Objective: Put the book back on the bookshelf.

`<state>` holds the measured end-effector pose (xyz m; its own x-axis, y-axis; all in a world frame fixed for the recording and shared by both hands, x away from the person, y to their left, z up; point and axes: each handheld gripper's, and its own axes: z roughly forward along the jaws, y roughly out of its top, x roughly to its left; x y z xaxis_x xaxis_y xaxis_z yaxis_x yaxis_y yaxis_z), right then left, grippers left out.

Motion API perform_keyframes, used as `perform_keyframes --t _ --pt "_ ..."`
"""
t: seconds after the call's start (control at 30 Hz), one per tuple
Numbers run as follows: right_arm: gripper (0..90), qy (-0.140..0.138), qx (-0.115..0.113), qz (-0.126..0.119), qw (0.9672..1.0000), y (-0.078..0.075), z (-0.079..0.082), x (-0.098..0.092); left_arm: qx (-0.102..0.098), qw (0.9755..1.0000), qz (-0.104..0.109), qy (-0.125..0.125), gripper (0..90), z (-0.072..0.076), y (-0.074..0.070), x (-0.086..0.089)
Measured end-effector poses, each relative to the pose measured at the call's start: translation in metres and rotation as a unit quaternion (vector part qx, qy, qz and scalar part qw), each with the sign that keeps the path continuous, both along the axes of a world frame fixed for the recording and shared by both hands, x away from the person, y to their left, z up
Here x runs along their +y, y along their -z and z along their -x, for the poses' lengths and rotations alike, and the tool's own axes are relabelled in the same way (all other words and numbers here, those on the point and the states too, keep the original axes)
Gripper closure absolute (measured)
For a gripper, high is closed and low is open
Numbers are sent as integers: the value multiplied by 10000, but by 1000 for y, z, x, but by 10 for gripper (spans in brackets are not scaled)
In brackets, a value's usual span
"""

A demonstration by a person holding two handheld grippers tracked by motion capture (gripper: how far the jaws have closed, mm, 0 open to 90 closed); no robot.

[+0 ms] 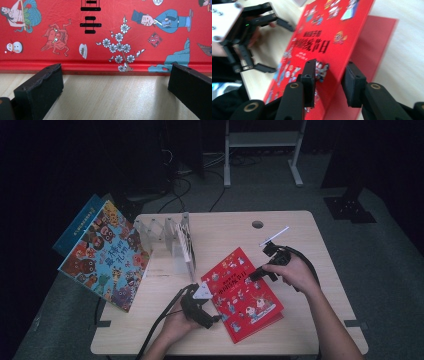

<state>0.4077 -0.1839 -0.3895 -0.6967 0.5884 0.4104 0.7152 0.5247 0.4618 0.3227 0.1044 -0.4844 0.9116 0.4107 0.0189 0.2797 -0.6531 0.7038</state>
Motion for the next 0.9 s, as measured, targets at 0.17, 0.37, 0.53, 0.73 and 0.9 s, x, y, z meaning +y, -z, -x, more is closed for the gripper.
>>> perform_keyframes --t 0.17,0.37,0.53,0.73,0.9 --pt "657 -110 1 -129 9999 -4 -1 9 -2 10000 -17 6 0 0 0 0" --pt "664 -178 100 71 9998 -13 -5 24 1 10000 -21 6 0 0 0 0" --pt "720 -135 309 -20 9994 -18 -7 28 -1 10000 -17 5 0 0 0 0" --pt "788 -221 385 -304 9985 -24 -5 32 -8 10000 -13 -1 0 0 0 0" --pt "807 -124 287 -331 9990 -29 -1 34 -19 10000 -30 10 0 0 0 0"
